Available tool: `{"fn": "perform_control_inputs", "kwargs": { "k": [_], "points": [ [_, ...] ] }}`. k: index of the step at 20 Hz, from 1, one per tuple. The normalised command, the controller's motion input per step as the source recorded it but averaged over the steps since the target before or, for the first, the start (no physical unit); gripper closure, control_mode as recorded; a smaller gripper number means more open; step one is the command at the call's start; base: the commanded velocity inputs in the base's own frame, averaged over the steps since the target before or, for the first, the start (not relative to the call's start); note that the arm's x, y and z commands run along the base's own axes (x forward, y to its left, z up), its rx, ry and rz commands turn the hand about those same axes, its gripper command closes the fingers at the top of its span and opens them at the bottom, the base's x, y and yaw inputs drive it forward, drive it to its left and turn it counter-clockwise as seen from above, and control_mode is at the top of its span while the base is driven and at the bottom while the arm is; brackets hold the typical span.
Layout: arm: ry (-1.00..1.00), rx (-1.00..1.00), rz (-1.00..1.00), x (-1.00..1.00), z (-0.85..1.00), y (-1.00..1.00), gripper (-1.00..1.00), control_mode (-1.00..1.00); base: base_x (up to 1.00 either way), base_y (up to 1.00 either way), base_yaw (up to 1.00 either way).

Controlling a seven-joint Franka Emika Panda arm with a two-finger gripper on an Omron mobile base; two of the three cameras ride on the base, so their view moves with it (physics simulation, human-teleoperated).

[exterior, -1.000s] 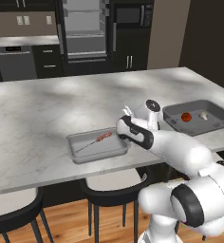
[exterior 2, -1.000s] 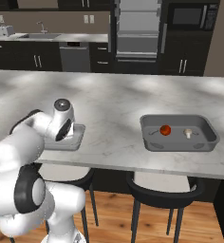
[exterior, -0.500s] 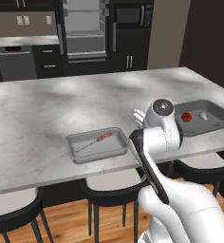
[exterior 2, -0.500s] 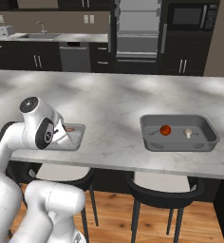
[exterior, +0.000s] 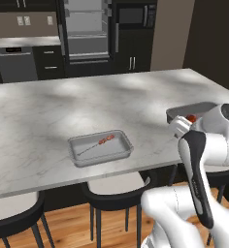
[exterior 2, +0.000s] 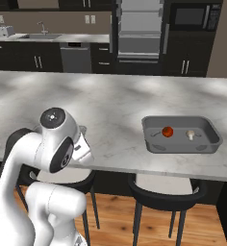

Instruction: Place the cold items (mushroom and tomato) from the fridge in one tupperware on the dining counter. Place the warm items (kebab skewer and hot dog) in the stove area in another tupperware.

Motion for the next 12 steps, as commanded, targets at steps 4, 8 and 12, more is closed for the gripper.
{"fn": "perform_control_inputs", "kwargs": {
  "k": [4,8,12],
  "points": [
    [-0.02,0.00,0.03,-0.21,-0.13,0.00,-1.00,-1.00,0.00,0.00,0.00],
    [0.00,0.00,0.00,-0.04,-0.18,0.00,-1.00,-1.00,0.00,0.00,0.00],
    [0.00,0.00,0.00,-0.01,-0.09,0.00,-1.00,1.00,-0.05,0.00,0.00]
  ]
}}
